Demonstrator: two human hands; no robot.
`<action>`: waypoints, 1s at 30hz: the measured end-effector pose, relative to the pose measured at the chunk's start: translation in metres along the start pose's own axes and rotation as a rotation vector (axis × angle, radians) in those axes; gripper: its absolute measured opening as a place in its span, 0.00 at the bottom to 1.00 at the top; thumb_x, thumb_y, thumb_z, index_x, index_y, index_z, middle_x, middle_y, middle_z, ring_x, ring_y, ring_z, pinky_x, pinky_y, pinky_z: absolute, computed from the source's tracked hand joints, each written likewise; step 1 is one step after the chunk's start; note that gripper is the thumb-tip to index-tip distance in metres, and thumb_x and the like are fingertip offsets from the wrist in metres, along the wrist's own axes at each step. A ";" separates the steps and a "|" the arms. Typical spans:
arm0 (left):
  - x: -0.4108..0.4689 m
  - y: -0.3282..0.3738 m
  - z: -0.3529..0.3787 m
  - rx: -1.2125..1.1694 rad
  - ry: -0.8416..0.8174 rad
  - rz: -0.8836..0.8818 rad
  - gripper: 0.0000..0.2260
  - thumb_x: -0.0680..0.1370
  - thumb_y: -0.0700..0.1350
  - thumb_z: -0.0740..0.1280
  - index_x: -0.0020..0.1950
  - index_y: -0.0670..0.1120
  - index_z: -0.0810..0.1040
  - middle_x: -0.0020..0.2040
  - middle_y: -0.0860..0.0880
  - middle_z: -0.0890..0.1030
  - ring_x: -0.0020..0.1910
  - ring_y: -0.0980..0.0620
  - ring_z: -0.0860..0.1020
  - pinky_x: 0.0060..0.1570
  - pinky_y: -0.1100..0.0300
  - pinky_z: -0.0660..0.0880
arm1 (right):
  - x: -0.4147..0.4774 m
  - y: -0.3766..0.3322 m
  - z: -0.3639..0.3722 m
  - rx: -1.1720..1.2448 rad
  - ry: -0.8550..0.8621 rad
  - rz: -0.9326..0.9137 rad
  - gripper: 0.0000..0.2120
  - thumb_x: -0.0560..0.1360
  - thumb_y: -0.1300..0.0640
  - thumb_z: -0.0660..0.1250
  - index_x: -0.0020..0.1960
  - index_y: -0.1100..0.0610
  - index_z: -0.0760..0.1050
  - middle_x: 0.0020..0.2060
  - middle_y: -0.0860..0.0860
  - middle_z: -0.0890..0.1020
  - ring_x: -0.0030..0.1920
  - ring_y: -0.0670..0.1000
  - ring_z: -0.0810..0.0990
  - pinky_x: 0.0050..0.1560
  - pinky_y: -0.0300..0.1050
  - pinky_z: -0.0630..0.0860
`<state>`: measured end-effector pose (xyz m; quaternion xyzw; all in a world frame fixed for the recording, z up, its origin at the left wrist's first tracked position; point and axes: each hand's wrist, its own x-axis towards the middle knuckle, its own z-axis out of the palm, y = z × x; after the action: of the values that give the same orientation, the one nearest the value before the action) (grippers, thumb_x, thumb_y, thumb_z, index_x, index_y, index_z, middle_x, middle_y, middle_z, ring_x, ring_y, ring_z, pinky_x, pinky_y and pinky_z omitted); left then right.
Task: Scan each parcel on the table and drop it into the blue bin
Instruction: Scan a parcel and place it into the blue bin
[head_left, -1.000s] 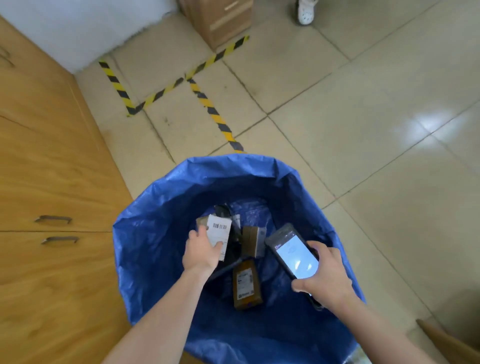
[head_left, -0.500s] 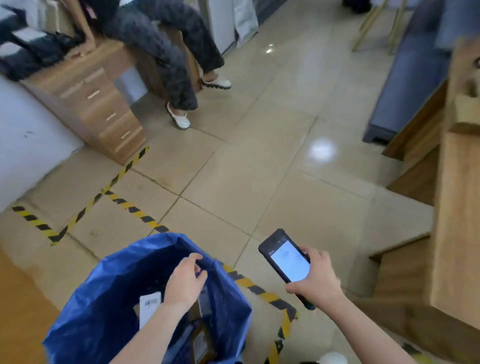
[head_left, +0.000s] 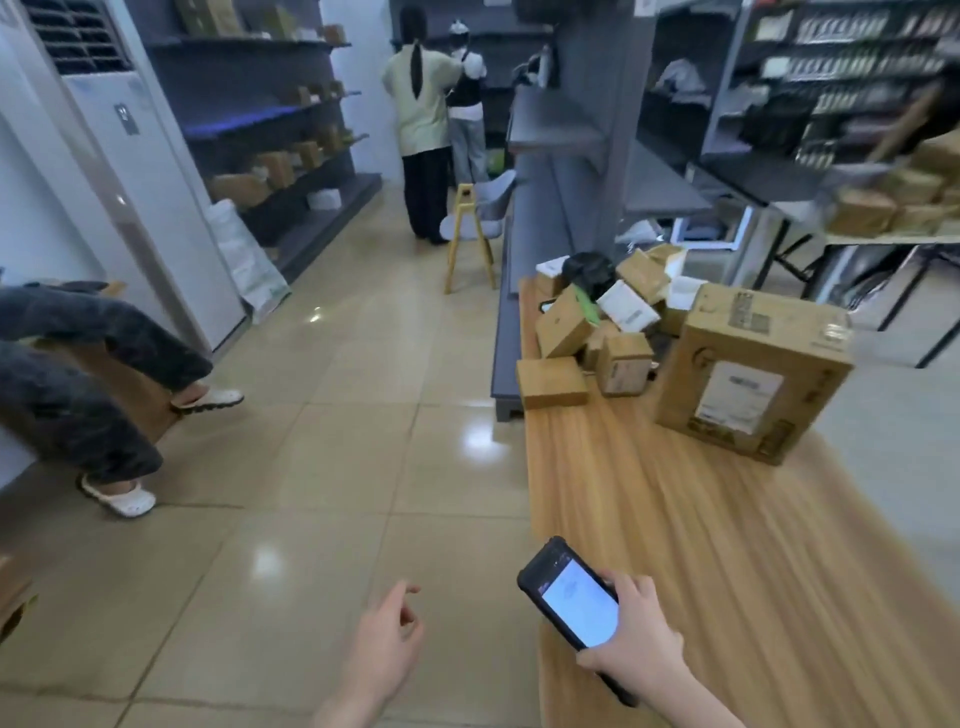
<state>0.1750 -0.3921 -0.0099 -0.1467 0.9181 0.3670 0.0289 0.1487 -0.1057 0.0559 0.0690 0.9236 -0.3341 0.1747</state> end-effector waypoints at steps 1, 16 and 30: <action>0.008 0.017 0.010 0.002 -0.018 0.022 0.15 0.73 0.39 0.70 0.58 0.50 0.77 0.39 0.54 0.78 0.41 0.55 0.76 0.43 0.68 0.69 | 0.003 0.007 -0.013 0.014 0.026 0.021 0.42 0.54 0.49 0.72 0.65 0.41 0.60 0.52 0.41 0.62 0.46 0.41 0.71 0.56 0.47 0.69; 0.219 0.138 0.061 0.002 -0.227 0.296 0.22 0.72 0.48 0.74 0.63 0.50 0.72 0.58 0.53 0.70 0.60 0.56 0.72 0.58 0.64 0.69 | 0.114 0.019 -0.069 0.139 0.206 0.336 0.45 0.52 0.49 0.72 0.67 0.41 0.60 0.50 0.41 0.61 0.46 0.42 0.69 0.52 0.47 0.65; 0.459 0.204 0.082 0.289 -0.389 0.382 0.45 0.62 0.61 0.78 0.74 0.53 0.63 0.75 0.45 0.54 0.75 0.42 0.54 0.72 0.48 0.61 | 0.264 -0.041 -0.064 0.135 0.205 0.514 0.46 0.57 0.49 0.74 0.71 0.44 0.57 0.55 0.43 0.62 0.50 0.44 0.71 0.59 0.48 0.66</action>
<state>-0.3271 -0.3102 -0.0076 0.1073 0.9490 0.2527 0.1552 -0.1240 -0.0929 0.0287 0.3457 0.8644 -0.3308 0.1544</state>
